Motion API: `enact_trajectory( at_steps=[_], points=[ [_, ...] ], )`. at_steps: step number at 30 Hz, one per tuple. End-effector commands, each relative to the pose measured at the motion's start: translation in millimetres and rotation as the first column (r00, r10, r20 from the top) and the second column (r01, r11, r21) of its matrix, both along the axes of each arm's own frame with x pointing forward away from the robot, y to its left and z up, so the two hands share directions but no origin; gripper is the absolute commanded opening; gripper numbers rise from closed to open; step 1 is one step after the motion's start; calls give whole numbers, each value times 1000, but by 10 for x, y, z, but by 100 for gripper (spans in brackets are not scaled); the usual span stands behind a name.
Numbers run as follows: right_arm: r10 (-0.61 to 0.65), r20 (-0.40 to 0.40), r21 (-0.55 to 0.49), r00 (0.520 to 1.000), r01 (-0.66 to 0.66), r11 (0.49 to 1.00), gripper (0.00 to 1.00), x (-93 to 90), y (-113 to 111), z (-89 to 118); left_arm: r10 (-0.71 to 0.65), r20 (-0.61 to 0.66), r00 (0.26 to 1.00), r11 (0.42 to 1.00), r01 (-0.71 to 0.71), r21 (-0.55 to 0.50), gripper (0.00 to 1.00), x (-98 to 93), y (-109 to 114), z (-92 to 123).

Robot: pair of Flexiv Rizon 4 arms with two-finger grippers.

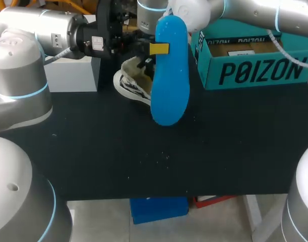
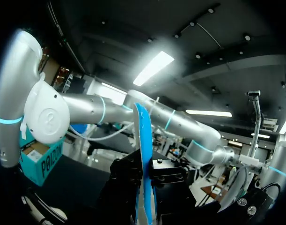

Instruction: Take the shoe out of the shoebox, open the shoe tongue, remove and reinsert the insole, then place the shoe into the shoebox

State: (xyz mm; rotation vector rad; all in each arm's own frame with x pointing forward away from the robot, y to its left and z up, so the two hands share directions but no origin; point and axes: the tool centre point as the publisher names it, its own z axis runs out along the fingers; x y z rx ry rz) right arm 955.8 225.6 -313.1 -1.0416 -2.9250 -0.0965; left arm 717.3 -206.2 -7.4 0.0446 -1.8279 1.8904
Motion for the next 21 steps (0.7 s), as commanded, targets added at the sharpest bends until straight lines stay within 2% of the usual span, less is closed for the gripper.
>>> enact_trajectory(
  at_steps=[1,7,10,15,21],
  points=[
    [-347,135,82,928,338,937,0,-154,-114,91,4,0,1000,1000,-4,3,0,-7,-12,0],
    [-542,206,98,815,534,840,0,-181,-199,91,4,0,1000,1000,-4,3,0,-7,-12,0],
    [-596,226,100,771,590,801,0,-168,-228,67,4,0,1000,1000,-4,3,0,-7,-12,0],
    [-618,239,86,749,618,782,0,-127,-224,-40,4,0,1000,1000,-4,3,0,-7,-12,0],
    [-599,252,36,760,612,790,0,-111,-171,-248,4,0,1000,1000,-4,3,0,-7,-12,0]
  ],
)
